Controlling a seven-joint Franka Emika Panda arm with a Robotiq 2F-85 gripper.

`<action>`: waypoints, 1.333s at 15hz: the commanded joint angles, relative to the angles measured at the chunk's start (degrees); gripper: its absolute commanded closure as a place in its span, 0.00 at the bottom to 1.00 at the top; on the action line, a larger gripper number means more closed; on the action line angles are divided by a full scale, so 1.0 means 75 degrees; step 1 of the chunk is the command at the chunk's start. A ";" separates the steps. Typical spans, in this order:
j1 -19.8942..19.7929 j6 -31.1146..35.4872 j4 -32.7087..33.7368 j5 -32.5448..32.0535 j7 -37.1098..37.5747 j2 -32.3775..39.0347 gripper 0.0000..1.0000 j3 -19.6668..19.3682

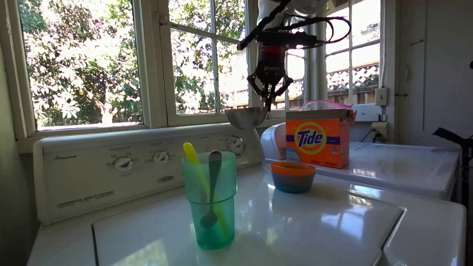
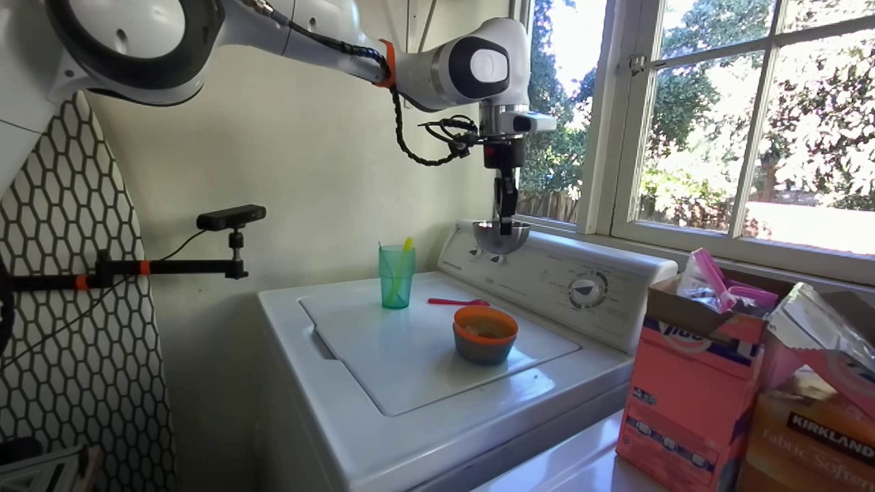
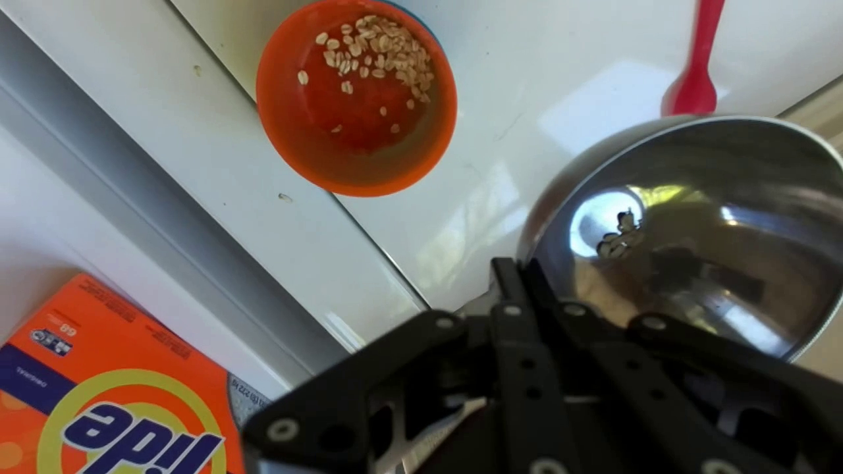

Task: Unstack the bowls on the counter

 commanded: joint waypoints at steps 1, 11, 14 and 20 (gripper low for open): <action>0.0092 -0.0429 0.0379 -0.0101 0.0069 0.0521 0.99 0.0009; 0.0567 -0.0879 0.1457 -0.0227 0.0396 0.1659 0.99 -0.0354; 0.0616 -0.1204 0.1805 -0.0199 0.0141 0.1953 0.99 -0.0300; 0.0678 -0.1898 0.2354 -0.0349 -0.0037 0.2476 0.99 -0.0256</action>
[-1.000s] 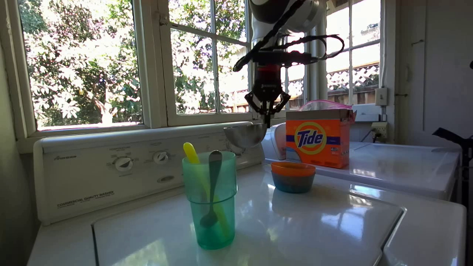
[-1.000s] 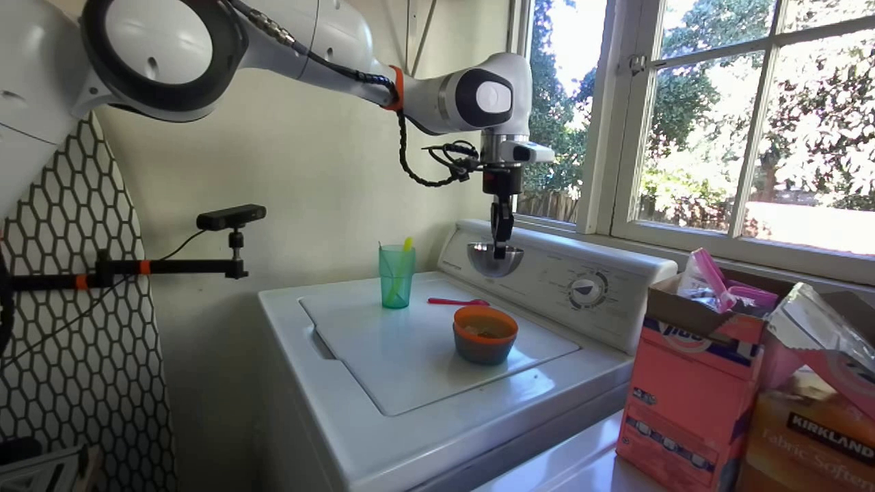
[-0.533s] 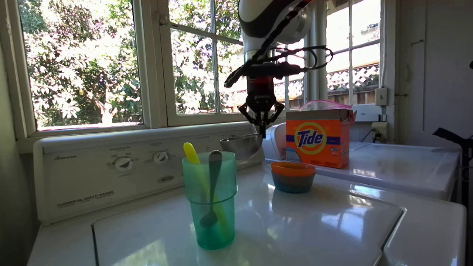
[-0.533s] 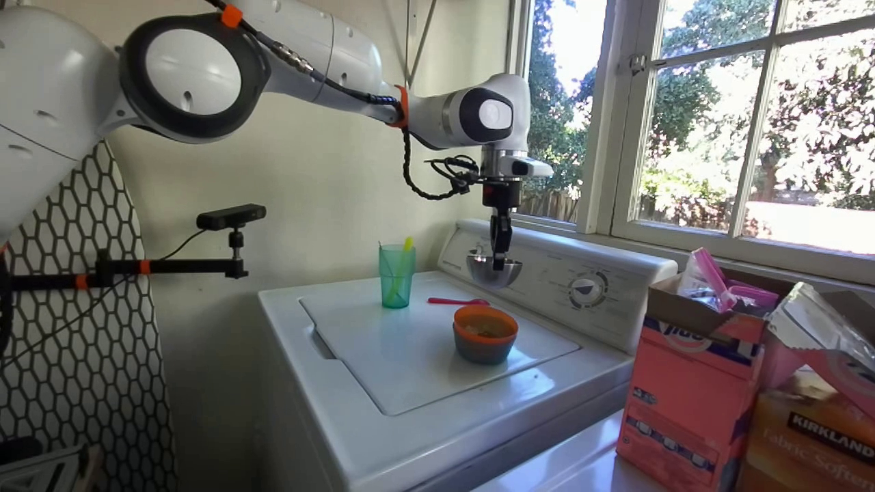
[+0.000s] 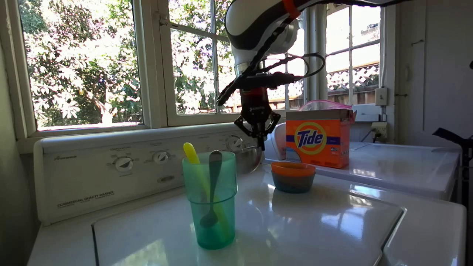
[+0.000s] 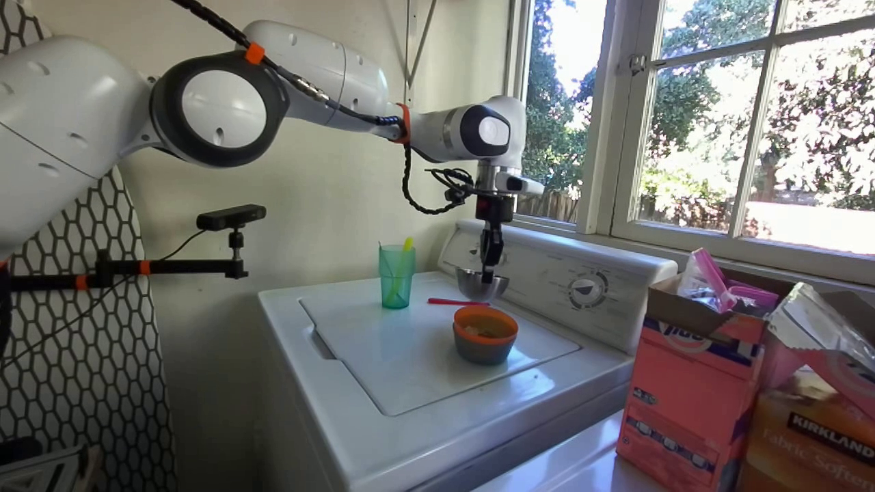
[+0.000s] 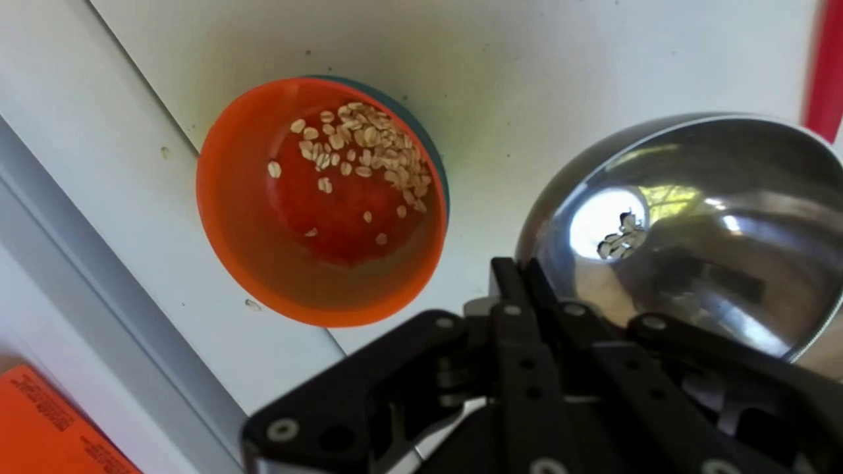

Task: Unstack the bowls on the counter

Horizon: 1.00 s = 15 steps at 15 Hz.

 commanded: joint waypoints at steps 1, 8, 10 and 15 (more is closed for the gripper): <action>0.0035 -0.0562 0.0740 -0.0152 -0.0195 0.0516 0.99 -0.0023; 0.0032 -0.0307 0.1224 -0.0360 -0.0762 0.1034 0.99 0.0006; 0.0030 -0.0276 0.1374 -0.0359 -0.0897 0.1159 0.99 0.0007; 0.0005 0.0070 0.1677 -0.0265 -0.1346 0.1391 0.99 0.0092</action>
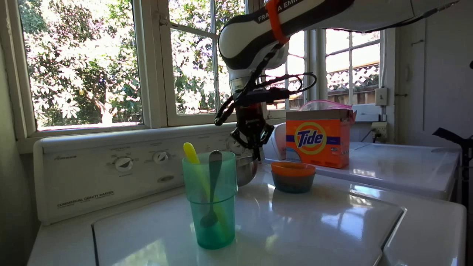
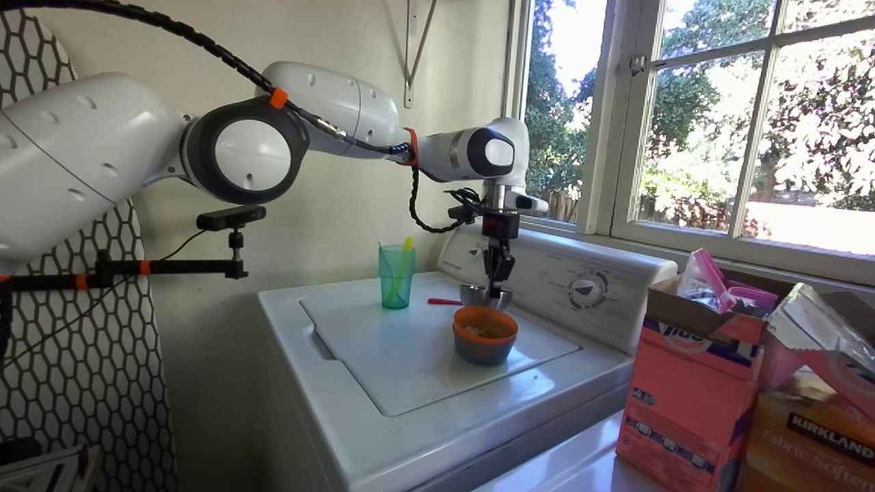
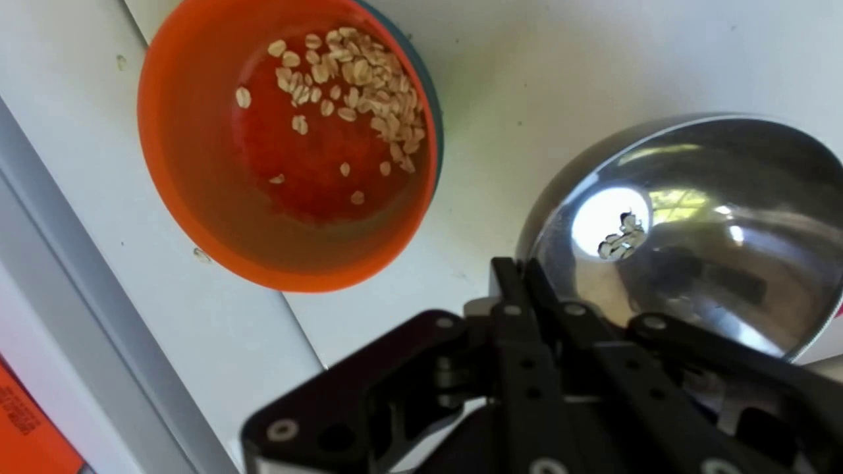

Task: Unstack the bowls on the counter

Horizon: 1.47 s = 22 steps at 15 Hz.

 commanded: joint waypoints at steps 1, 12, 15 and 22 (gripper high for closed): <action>-0.0019 0.0217 0.0555 0.0026 -0.0406 0.0376 0.99 0.0109; 0.0019 0.0052 0.0926 -0.0012 -0.0816 0.0677 0.72 0.0106; 0.0024 0.0053 0.0992 -0.0022 -0.0816 0.0714 0.57 0.0093; -0.0028 -0.0239 0.0875 0.0063 -0.0940 0.0059 0.05 0.0156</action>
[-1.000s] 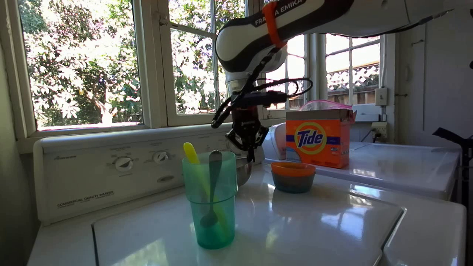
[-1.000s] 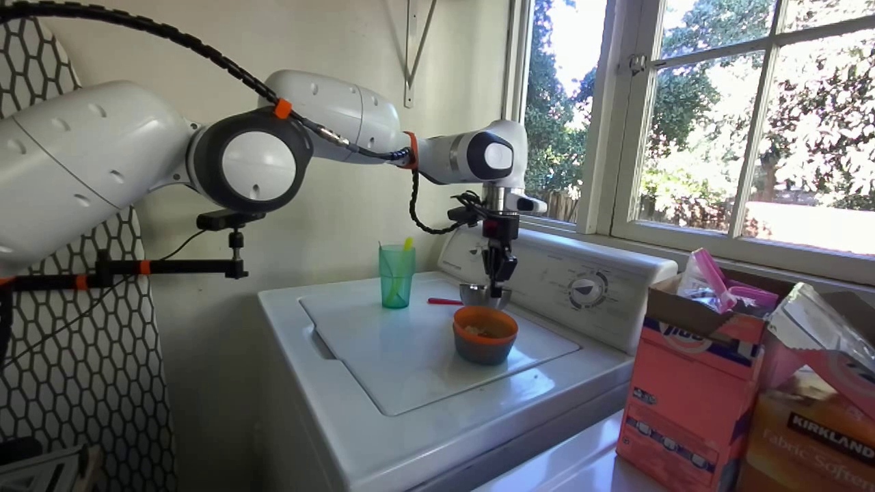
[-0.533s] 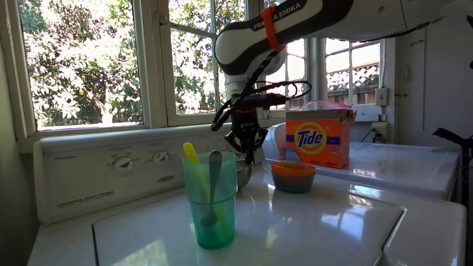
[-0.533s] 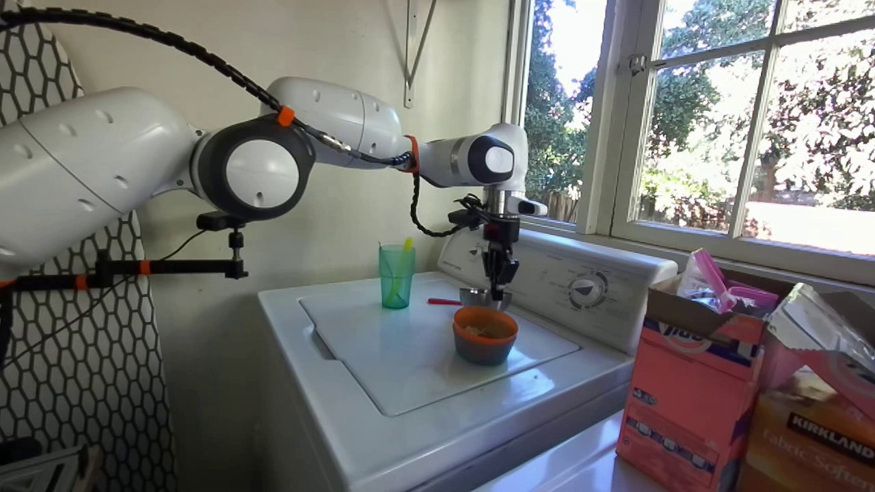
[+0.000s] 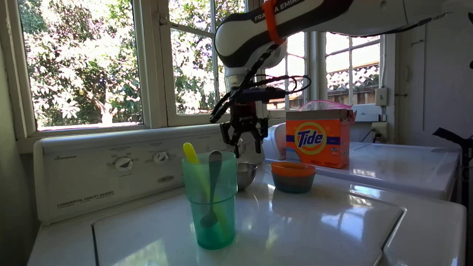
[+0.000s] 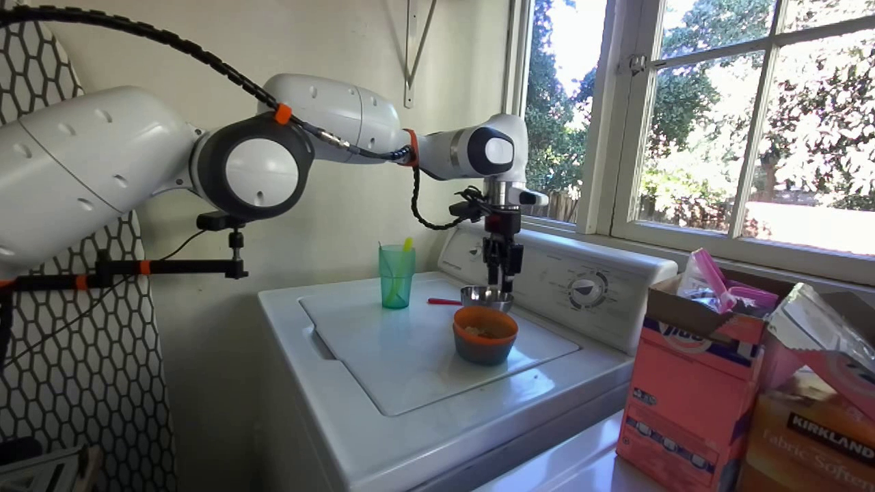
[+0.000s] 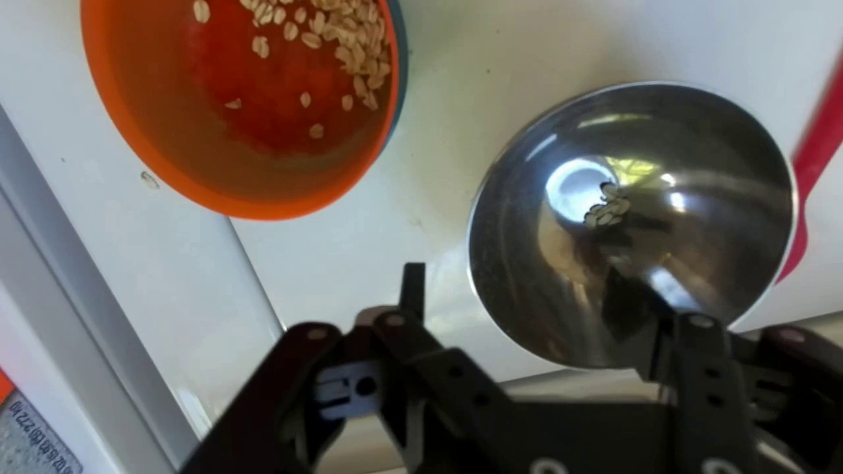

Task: Unstack the bowls on the counter

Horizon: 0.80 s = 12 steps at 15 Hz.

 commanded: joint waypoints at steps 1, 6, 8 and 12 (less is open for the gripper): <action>-0.0011 -0.0452 -0.0011 -0.0050 -0.0349 -0.0567 0.00 0.0018; -0.0029 -0.0779 -0.0293 -0.0276 -0.1296 -0.1588 0.00 -0.0034; -0.0084 -0.0640 -0.0396 -0.0209 -0.1923 -0.1932 0.00 0.0046; -0.0042 -0.0634 -0.0048 -0.0171 -0.1988 -0.1872 0.00 -0.0028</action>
